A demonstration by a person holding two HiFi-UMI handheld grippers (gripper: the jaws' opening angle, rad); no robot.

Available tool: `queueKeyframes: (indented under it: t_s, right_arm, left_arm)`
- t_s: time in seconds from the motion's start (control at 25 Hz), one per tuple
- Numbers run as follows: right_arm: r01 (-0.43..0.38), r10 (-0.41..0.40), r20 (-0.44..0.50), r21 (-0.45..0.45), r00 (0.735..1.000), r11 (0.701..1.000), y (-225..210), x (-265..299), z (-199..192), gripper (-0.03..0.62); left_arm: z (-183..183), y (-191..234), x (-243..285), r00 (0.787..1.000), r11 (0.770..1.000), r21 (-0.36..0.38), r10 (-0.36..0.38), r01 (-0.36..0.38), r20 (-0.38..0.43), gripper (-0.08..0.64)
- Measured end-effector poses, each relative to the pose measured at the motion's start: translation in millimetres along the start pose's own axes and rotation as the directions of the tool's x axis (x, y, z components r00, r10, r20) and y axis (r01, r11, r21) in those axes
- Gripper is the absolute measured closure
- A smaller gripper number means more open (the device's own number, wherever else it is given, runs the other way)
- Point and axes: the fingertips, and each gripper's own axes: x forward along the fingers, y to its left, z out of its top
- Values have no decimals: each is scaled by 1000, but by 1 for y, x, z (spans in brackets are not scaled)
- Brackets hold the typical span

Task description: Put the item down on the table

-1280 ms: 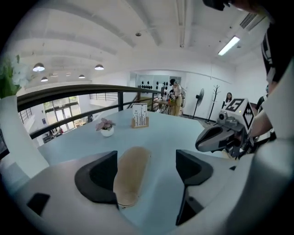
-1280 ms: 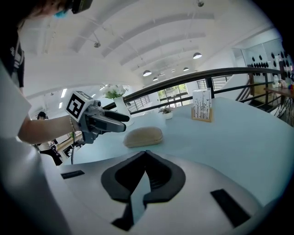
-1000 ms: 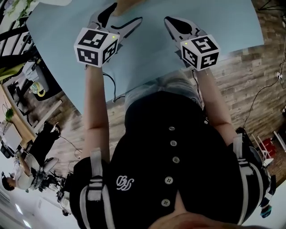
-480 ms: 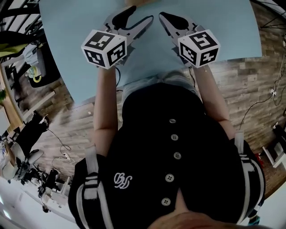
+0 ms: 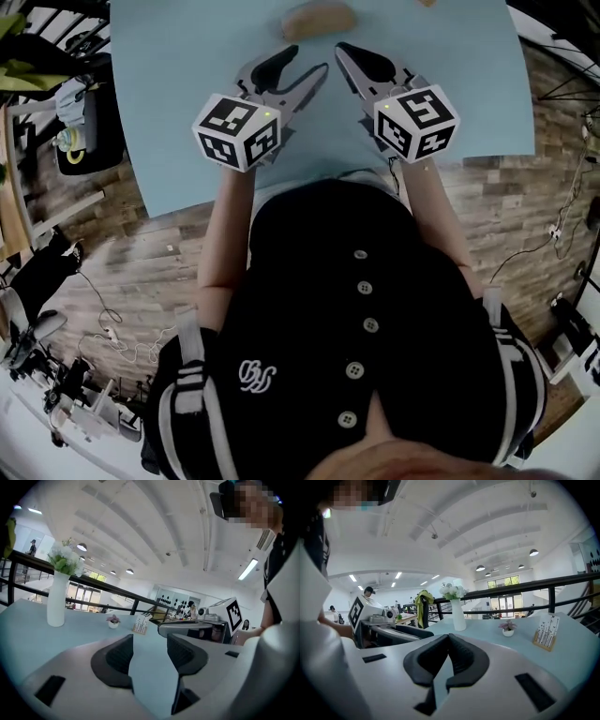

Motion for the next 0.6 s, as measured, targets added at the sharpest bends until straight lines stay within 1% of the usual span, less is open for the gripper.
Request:
queueKeyframes:
  t_s: [0.2,0.28,0.36,0.44,0.56,0.6]
  right_arm:
    - [-26,26,-1,0,1000,1000,11,1,-2,581]
    - [-36,36,-6,3,999,999,16,2,-7,581]
    - [-46,46,-17,3,999,999,21,2,-12,581]
    - [-54,54,-28,8,998,999,26,2,-17,581]
    - [-66,67,-37,25,997,997,33,1,-23,581]
    - [-71,72,-39,28,997,997,36,0,-24,581]
  left_arm:
    - [-2,2,-11,998,998,-6,60,-59,19,355]
    - [-7,5,-16,995,995,-13,99,-99,6,415]
    - [-14,7,-20,992,992,-22,124,-125,-15,426]
    - [-21,6,-22,991,991,-25,130,-131,-30,437]
    - [-27,2,-25,988,989,5,151,-151,-40,510]
    - [-29,1,-25,987,988,11,155,-155,-41,520]
